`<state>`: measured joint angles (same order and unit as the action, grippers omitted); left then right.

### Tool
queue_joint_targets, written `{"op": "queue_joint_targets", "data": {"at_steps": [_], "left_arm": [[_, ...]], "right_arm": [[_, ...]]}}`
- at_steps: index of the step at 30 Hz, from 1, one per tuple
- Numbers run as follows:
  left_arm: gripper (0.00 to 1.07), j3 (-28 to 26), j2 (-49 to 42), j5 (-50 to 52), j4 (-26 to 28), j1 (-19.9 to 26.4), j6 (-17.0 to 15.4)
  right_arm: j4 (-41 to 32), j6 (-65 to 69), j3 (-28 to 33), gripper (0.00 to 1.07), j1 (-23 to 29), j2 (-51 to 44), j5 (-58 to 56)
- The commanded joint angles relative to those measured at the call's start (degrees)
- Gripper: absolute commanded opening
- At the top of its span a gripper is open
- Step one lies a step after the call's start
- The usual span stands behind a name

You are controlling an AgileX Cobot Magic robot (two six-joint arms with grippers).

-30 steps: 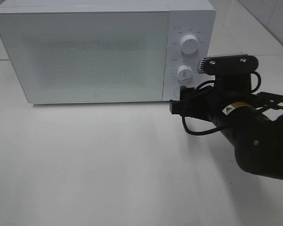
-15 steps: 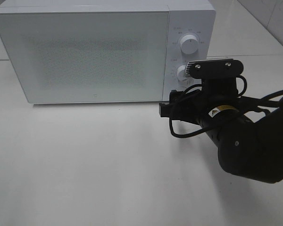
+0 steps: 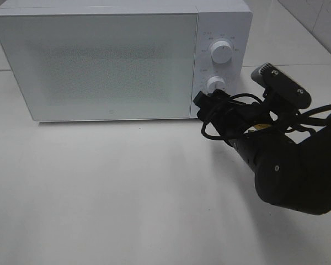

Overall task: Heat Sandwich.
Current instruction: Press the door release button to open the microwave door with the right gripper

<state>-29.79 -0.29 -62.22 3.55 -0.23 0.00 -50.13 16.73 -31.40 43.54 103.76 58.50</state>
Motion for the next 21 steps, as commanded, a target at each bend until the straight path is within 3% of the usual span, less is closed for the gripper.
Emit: {"op": "queue_joint_targets", "data": {"at_steps": [1, 7, 12, 15, 17, 20, 21], "left_arm": [[0.98, 0.2, -0.2, 0.7, 0.1, 0.3, 0.0], [0.98, 0.2, -0.2, 0.7, 0.1, 0.3, 0.0], [0.98, 0.2, -0.2, 0.7, 0.1, 0.3, 0.0], [0.98, 0.2, -0.2, 0.7, 0.1, 0.3, 0.0], [0.98, 0.2, -0.2, 0.7, 0.1, 0.3, 0.0], [0.98, 0.2, -0.2, 0.7, 0.1, 0.3, 0.0], [0.98, 0.2, -0.2, 0.7, 0.1, 0.3, 0.0]], "right_arm": [[-0.1, 9.9, -0.4, 0.76, 0.2, -0.2, -0.9], [-0.1, 26.5, -0.4, 0.73, 0.1, -0.2, -1.2], [-0.1, 40.7, -0.4, 0.64, 0.1, -0.2, -2.1], [-0.1, 50.4, -0.4, 0.51, 0.1, -0.2, -3.2], [-0.1, 51.5, -0.4, 0.47, 0.1, -0.2, -3.2], [-1.5, 51.9, -0.4, 0.26, 0.1, -0.2, -4.2], [-1.5, 51.9, -0.4, 0.26, 0.1, -0.2, -4.2]]}}
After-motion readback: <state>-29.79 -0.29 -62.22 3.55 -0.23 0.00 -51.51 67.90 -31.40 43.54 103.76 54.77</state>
